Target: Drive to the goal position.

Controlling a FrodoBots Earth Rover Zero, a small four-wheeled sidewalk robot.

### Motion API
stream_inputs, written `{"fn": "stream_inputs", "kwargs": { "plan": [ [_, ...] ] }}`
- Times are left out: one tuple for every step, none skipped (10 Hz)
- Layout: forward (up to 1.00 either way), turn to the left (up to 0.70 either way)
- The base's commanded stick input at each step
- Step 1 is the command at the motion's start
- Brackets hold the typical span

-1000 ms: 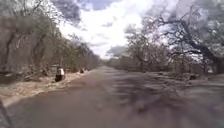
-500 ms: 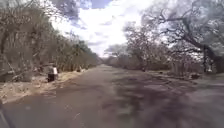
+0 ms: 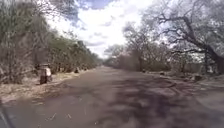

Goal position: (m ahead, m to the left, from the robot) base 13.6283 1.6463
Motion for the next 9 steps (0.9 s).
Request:
{"fn": "stream_inputs", "kwargs": {
  "plan": [
    [0.70,0.00],
    [0.70,0.00],
    [0.70,0.00],
    [0.70,0.00],
    [0.70,0.00],
    [0.70,0.00],
    [0.70,0.00],
    [0.70,0.00],
    [0.70,0.00]
  ]
}}
